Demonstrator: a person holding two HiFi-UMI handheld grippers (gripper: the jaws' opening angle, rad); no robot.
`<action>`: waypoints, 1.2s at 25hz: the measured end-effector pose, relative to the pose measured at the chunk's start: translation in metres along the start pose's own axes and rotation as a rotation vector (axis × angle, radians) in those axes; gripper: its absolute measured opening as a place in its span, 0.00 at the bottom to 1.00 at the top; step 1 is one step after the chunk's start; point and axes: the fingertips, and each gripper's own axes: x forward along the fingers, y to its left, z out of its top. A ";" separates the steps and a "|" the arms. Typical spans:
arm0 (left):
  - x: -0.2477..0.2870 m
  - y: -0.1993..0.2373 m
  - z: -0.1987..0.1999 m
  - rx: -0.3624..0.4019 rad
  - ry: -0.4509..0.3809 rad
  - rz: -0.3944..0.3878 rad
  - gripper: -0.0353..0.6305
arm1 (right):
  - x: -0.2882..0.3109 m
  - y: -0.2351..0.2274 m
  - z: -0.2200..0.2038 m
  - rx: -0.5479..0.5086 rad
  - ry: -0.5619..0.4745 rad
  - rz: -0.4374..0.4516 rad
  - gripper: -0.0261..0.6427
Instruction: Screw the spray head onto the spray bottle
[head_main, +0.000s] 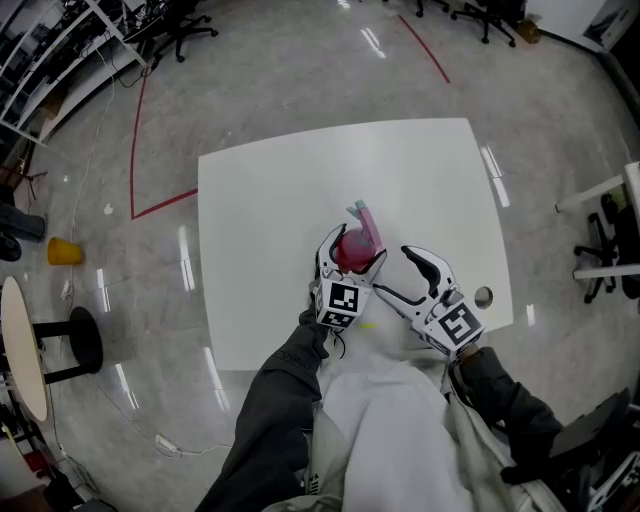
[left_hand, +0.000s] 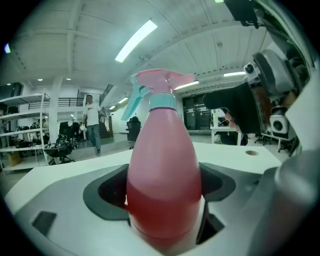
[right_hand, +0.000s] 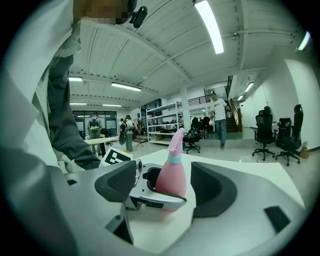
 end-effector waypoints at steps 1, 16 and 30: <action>0.001 -0.001 0.000 -0.012 0.001 -0.006 0.70 | 0.000 0.000 -0.003 0.003 0.007 0.002 0.54; -0.065 -0.004 -0.024 -0.073 0.082 -0.010 0.70 | -0.002 -0.007 -0.033 0.140 0.011 -0.020 0.54; -0.067 0.000 -0.010 0.057 0.043 -0.038 0.70 | 0.011 -0.005 -0.034 0.164 0.036 -0.012 0.54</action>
